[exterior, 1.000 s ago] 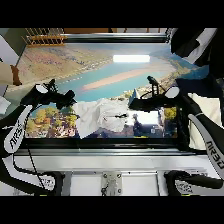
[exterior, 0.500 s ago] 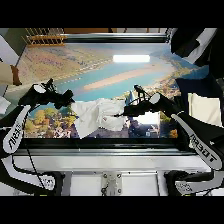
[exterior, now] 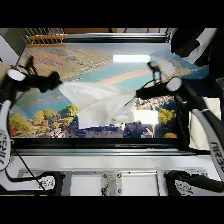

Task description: Fold the clothes and pants, and hang the long-sleeved shirts on hangers.

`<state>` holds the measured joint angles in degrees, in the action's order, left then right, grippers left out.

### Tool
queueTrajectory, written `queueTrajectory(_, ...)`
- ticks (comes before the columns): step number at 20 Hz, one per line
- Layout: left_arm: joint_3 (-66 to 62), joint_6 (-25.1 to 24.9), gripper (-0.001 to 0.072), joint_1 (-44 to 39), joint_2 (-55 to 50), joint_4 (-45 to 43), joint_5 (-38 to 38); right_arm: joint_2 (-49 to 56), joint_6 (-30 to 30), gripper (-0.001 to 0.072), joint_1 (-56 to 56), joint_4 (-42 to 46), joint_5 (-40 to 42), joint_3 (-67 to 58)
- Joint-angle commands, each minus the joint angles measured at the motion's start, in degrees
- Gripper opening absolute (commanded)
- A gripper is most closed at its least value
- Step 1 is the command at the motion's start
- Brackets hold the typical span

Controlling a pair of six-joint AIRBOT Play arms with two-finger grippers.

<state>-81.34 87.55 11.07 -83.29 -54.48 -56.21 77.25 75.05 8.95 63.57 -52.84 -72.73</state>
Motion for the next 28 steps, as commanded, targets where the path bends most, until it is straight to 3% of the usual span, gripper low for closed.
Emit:
queueTrajectory(1, -10.4, -1.3, 0.0007, 2.6, 10.8, 0.0, -1.3, -12.2, 0.3, 0.0008, -5.7, 5.0, -5.3, -9.8)
queueTrajectory(7, -20.8, -2.3, 0.0007, 1.7, 27.6, 0.0, -0.7, -30.2, 0.9, 0.0008, -7.5, 4.7, -4.5, -13.2)
queueTrajectory(12, -14.8, -3.6, 0.0007, -1.4, 34.9, 0.0, 2.8, -34.9, 4.3, 0.0007, -7.4, 4.2, -9.9, -12.9)
queueTrajectory(20, 5.8, -3.3, 0.0007, -2.8, 21.4, 0.0, 1.8, -31.2, 4.3, 0.0006, -5.2, 4.8, -11.8, -2.8)
queueTrajectory(26, 17.3, -2.6, 0.0007, 1.1, 13.0, 0.2, -0.4, -34.7, 7.9, 0.0009, 11.5, 1.7, -19.0, 14.4)
queueTrajectory(27, 18.1, -2.7, 0.0007, 1.5, 12.1, 0.1, -1.1, -34.3, 8.0, 0.0021, 14.2, -0.7, -19.1, 16.2)
queueTrajectory(28, 18.8, -2.7, 0.0007, 1.6, 11.5, 0.1, -1.2, -33.7, 8.3, 0.0103, 16.0, -2.8, -19.0, 17.0)
